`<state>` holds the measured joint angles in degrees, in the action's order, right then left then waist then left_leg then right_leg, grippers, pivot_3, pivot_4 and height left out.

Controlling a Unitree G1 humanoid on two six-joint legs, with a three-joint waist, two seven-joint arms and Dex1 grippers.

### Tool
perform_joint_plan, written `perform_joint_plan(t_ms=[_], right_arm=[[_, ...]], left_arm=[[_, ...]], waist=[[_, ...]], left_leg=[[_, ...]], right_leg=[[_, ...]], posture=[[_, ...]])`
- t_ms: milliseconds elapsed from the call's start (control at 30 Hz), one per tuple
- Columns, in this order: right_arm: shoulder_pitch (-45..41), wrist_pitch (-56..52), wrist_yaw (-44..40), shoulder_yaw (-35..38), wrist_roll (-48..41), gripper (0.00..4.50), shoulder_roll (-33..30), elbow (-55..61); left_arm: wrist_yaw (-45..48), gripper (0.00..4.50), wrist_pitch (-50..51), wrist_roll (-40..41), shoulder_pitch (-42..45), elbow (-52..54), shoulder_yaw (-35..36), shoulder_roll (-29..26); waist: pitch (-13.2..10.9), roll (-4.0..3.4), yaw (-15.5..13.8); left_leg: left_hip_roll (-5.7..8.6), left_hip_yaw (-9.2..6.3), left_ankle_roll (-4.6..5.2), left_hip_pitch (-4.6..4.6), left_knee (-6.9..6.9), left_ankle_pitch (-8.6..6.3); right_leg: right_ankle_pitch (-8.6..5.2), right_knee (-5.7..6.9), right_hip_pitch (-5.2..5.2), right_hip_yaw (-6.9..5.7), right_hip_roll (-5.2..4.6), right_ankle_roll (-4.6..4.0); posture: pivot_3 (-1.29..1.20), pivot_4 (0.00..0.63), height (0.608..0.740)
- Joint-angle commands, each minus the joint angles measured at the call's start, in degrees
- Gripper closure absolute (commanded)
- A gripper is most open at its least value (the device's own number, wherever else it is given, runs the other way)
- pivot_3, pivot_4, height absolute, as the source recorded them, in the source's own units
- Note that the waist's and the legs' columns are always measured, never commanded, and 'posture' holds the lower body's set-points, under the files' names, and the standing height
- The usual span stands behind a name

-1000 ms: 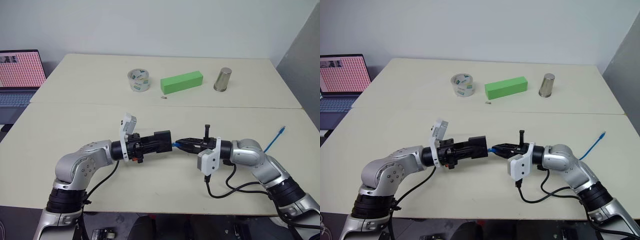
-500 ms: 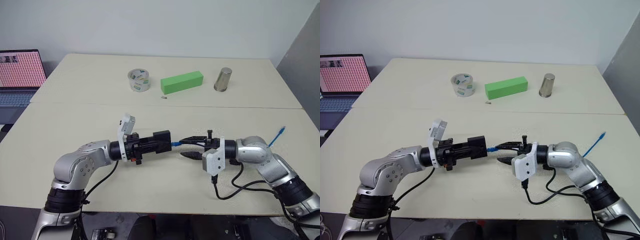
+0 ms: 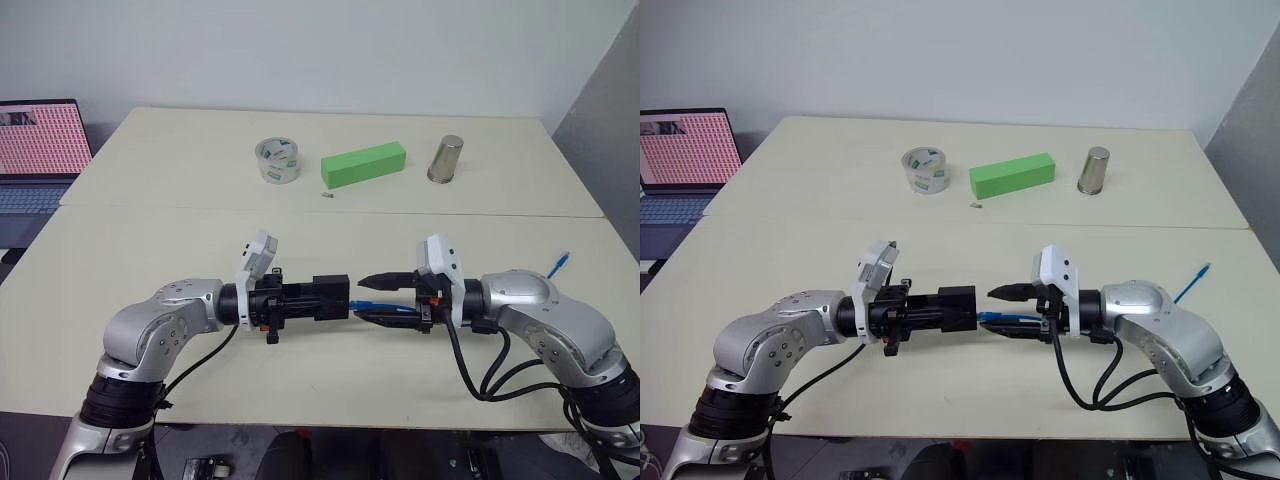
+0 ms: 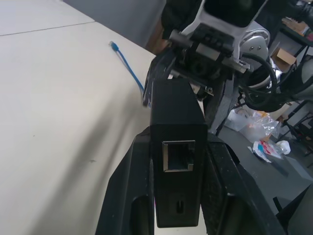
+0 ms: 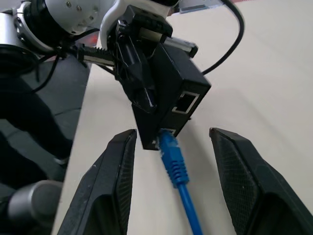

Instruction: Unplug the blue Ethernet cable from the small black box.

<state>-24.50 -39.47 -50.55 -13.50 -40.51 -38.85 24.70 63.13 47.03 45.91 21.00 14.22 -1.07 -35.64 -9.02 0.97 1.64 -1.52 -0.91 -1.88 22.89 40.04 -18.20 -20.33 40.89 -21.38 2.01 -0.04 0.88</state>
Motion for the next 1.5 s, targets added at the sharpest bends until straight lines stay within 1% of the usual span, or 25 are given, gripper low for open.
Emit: perform_joint_plan(t_ms=[33,200,267,300,333,467,500,533,600,1000,1133,1333,1500], right_arm=[[-1.99,-3.84,-0.55,2.01,-3.19,2.00,0.80,0.60],[-2.77,-5.73,-0.94,2.29,-3.04,2.00,1.76,0.18],[-2.89,-6.10,-1.22,2.31,-2.80,2.41,1.98,0.01],[-2.91,-6.26,-1.29,2.38,-2.75,2.45,2.09,-0.02],[-2.95,-6.33,-1.50,2.28,-2.45,2.83,2.08,-0.07],[-3.09,-6.74,-2.14,2.18,-2.01,3.74,2.00,-0.11],[-3.11,-6.84,-2.36,2.21,-1.94,4.05,1.95,-0.12],[-3.14,-6.95,-2.68,2.22,-1.85,4.10,1.87,-0.14],[-3.21,-7.05,-3.31,2.22,-1.59,4.40,1.68,-0.25],[-4.85,-7.29,-7.33,1.82,-0.10,4.45,0.03,-1.90],[-4.72,-7.15,-9.21,1.61,0.85,4.46,-1.66,-2.53],[-3.74,-6.36,-11.78,1.96,2.72,4.50,-5.29,-3.67],[-3.37,-6.26,-11.83,2.53,2.78,4.50,-4.90,-3.34]], left_arm=[[0.51,3.70,-0.96,0.28,1.22,3.05,0.08,-0.63],[0.27,3.70,-0.99,0.29,1.22,3.44,0.01,-0.54],[0.16,3.70,-1.01,0.30,1.26,3.60,-0.08,-0.45],[0.15,3.70,-1.02,0.30,1.27,3.64,-0.11,-0.44],[0.17,3.70,-1.04,0.30,1.26,3.67,-0.15,-0.45],[0.10,3.70,-1.12,0.36,1.32,3.73,-0.24,-0.43],[0.09,3.70,-1.09,0.41,1.34,3.78,-0.23,-0.40],[0.24,3.70,-1.09,0.45,1.34,3.86,-0.24,-0.45],[0.40,3.70,-1.11,0.44,1.38,3.89,-0.29,-0.44],[2.17,3.70,-1.13,0.54,1.11,4.44,-0.36,-1.05],[2.85,3.70,-1.46,-0.12,1.04,4.20,-0.27,-1.88],[4.49,3.70,-3.44,-2.34,0.57,3.58,-0.72,-4.53],[4.53,3.70,-4.60,-3.09,0.46,2.99,-1.06,-4.66]], waist=[[0.00,0.00,0.02],[0.00,0.00,0.03],[0.00,0.00,0.03],[0.00,0.00,0.03],[0.00,0.00,0.04],[0.00,0.00,0.03],[0.00,0.00,0.03],[0.00,0.00,0.03],[0.00,0.00,0.03],[0.00,0.00,0.03],[0.00,0.00,0.03],[-0.01,0.00,0.00],[-0.01,0.00,0.00]], left_leg=[[0.00,0.00,0.00,0.00,0.00,0.00],[0.00,0.00,0.00,0.00,-0.01,0.00],[0.00,0.00,0.00,0.00,-0.01,0.00],[0.00,0.00,0.00,0.00,-0.01,0.00],[0.00,0.00,0.00,0.00,-0.01,0.00],[0.00,0.00,0.00,0.01,-0.01,0.00],[0.00,0.00,0.00,0.01,-0.02,0.00],[0.00,0.00,0.00,0.01,-0.02,0.00],[0.01,0.01,0.00,0.01,-0.02,0.00],[0.01,0.00,0.01,0.01,-0.02,0.00],[0.01,0.00,0.01,0.01,-0.02,0.00],[0.02,0.00,0.01,0.01,-0.02,-0.01],[0.00,0.00,0.02,0.01,-0.03,-0.01]], right_leg=[[0.00,0.00,0.00,0.00,0.00,0.00],[0.00,-0.01,0.00,0.00,0.00,0.00],[0.00,-0.01,-0.01,0.00,0.00,0.00],[0.00,-0.01,-0.01,0.00,0.00,0.00],[0.00,-0.01,-0.01,0.00,0.00,0.00],[0.00,-0.02,-0.01,0.00,0.00,0.00],[0.00,-0.02,-0.01,0.00,0.00,0.00],[0.00,-0.02,-0.02,0.00,0.00,0.00],[0.00,-0.02,-0.01,0.01,0.00,0.00],[0.00,-0.03,-0.01,0.00,0.00,0.00],[0.00,-0.03,-0.01,0.00,0.00,0.00],[0.00,-0.05,-0.01,0.01,0.00,0.00],[0.00,-0.05,-0.02,0.00,0.00,0.00]], posture=[[0.00,0.150,0.740],[0.00,0.150,0.740],[0.00,0.150,0.740],[0.00,0.150,0.740],[0.00,0.150,0.740],[0.00,0.150,0.740],[0.00,0.150,0.740],[0.00,0.150,0.740],[0.00,0.150,0.740],[0.00,0.150,0.740],[0.00,0.150,0.740],[0.00,0.150,0.740],[0.00,0.150,0.740]])
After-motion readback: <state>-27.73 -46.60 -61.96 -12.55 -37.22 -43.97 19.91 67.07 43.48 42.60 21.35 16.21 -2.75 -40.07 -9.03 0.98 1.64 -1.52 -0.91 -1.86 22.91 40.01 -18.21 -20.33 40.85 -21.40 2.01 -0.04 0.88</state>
